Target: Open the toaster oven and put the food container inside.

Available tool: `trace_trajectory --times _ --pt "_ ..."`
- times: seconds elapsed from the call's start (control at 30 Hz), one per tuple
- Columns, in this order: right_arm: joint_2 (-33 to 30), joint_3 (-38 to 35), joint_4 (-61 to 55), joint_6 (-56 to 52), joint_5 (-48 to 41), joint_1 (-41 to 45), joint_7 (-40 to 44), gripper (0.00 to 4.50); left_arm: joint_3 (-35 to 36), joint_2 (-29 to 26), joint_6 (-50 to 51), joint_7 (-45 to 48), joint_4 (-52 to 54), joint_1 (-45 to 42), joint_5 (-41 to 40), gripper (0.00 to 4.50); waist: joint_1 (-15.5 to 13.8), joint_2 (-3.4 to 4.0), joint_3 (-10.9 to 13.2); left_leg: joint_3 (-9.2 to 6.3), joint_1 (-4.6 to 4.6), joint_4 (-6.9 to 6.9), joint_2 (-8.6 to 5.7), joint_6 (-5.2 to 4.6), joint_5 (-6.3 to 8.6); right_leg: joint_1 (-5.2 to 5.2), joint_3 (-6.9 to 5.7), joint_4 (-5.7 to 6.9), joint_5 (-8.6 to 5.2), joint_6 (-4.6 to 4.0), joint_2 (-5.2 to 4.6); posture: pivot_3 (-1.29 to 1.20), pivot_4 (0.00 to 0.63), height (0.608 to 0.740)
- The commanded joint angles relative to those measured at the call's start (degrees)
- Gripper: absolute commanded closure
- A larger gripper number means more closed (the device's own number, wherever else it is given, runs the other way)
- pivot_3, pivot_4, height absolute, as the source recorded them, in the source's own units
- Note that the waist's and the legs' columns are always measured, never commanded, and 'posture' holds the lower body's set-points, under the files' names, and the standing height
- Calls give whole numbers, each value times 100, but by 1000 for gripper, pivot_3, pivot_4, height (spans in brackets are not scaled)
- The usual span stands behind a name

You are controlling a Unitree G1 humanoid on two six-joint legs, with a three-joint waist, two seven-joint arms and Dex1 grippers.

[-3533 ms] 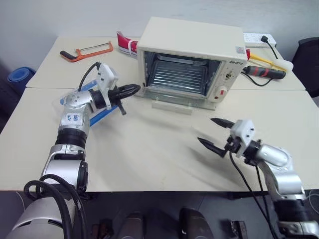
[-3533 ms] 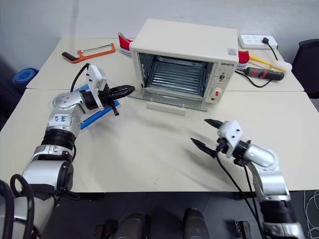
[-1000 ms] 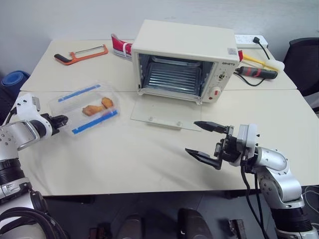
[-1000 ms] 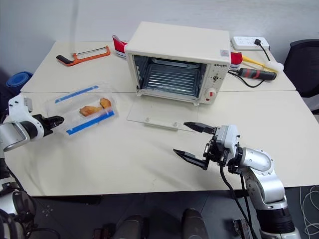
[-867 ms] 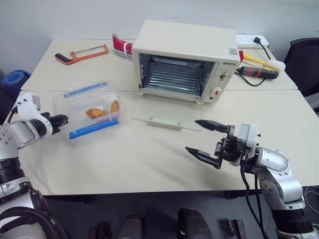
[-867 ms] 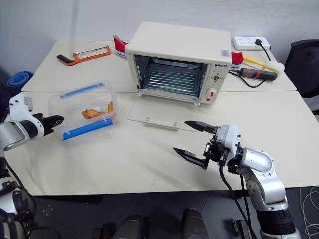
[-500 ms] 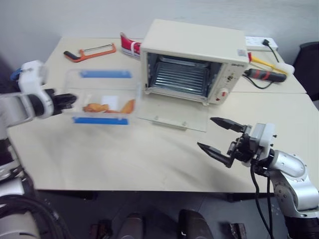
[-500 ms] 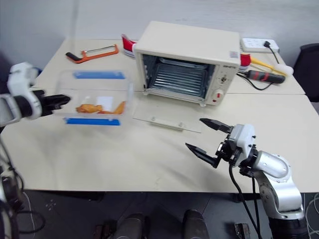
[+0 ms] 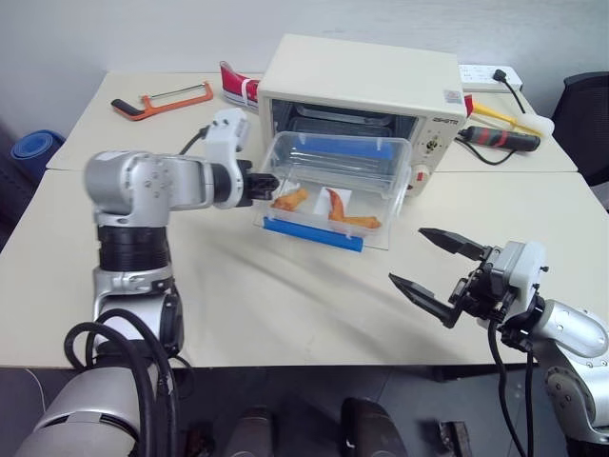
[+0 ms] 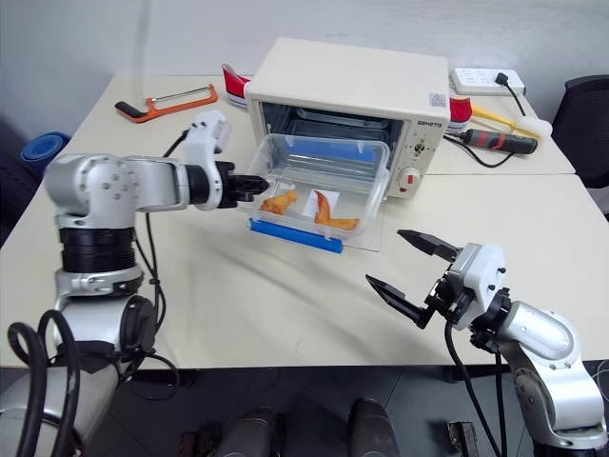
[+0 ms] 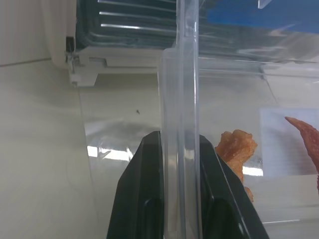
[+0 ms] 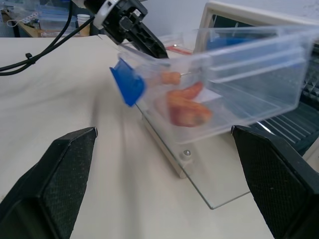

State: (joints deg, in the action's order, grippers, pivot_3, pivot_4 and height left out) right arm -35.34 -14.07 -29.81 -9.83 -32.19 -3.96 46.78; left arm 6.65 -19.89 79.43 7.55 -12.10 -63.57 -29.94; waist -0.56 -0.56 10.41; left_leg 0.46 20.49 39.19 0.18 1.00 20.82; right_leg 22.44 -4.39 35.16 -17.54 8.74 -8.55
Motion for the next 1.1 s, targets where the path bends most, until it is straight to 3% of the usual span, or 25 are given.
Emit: trace_trajectory --times 0.03,0.3,0.33,0.53,0.63,0.73,0.77,0.83,0.93,1.1 --pt "92 -188 -269 143 -61 -228 -100 0 -339 72 -799 6 -312 -224 532 4196 -22 0 0 2 0 -1 0 0 0 1 2 0 0 0 0 0 150 740" --pt "260 -264 -190 546 -15 -724 -20 0 -433 271 -1235 -108 -802 -303 1088 4196 -83 0 0 6 0 -1 -1 -1 -1 1 2 -3 1 1 0 0 150 740" --pt "284 -276 -181 592 -18 -781 -19 0 -422 291 -1193 -122 -751 -277 1115 3501 -83 0 0 6 0 -1 -1 -2 -1 1 2 -3 1 1 0 0 150 740" --pt "348 -309 -158 757 -21 -1007 -2 0 145 456 -1295 90 -377 -208 804 1839 -88 0 0 4 0 2 -1 -3 -2 -2 2 -3 2 3 0 0 150 740" --pt "318 -305 -190 661 -119 -1061 1 0 310 60 -1328 523 31 87 658 1839 -51 1 0 3 0 -1 0 -3 -2 1 2 -1 2 3 1 0 150 740" --pt "120 -187 -272 309 -311 -1038 122 0 224 -886 -1527 1602 633 807 434 1839 69 6 -2 6 -8 -8 4 0 -4 1 5 3 1 3 2 0 150 740" --pt "36 -103 -302 147 -311 -996 119 185 163 -1243 -1736 2068 800 1140 384 1806 98 10 -3 6 -11 -10 6 2 -4 1 5 5 1 2 3 0 150 740" --pt "-86 104 -320 -167 -284 -872 81 613 41 -1864 -2614 2937 1039 1854 489 2225 155 13 -4 5 -17 -15 7 3 -4 2 8 7 -1 -2 5 0 150 740" --pt "-165 645 -152 -458 98 -473 -10 1599 56 -2529 -4217 4281 958 3022 648 3024 121 13 -4 0 -16 -8 10 4 -4 0 7 6 -3 -6 6 0 150 740" --pt "-60 1325 621 -643 828 477 -218 3357 -209 -2336 -6223 5347 1068 4014 773 4500 -118 11 -5 -2 -7 6 3 -3 0 -7 7 -7 -2 -6 1 0 150 740"
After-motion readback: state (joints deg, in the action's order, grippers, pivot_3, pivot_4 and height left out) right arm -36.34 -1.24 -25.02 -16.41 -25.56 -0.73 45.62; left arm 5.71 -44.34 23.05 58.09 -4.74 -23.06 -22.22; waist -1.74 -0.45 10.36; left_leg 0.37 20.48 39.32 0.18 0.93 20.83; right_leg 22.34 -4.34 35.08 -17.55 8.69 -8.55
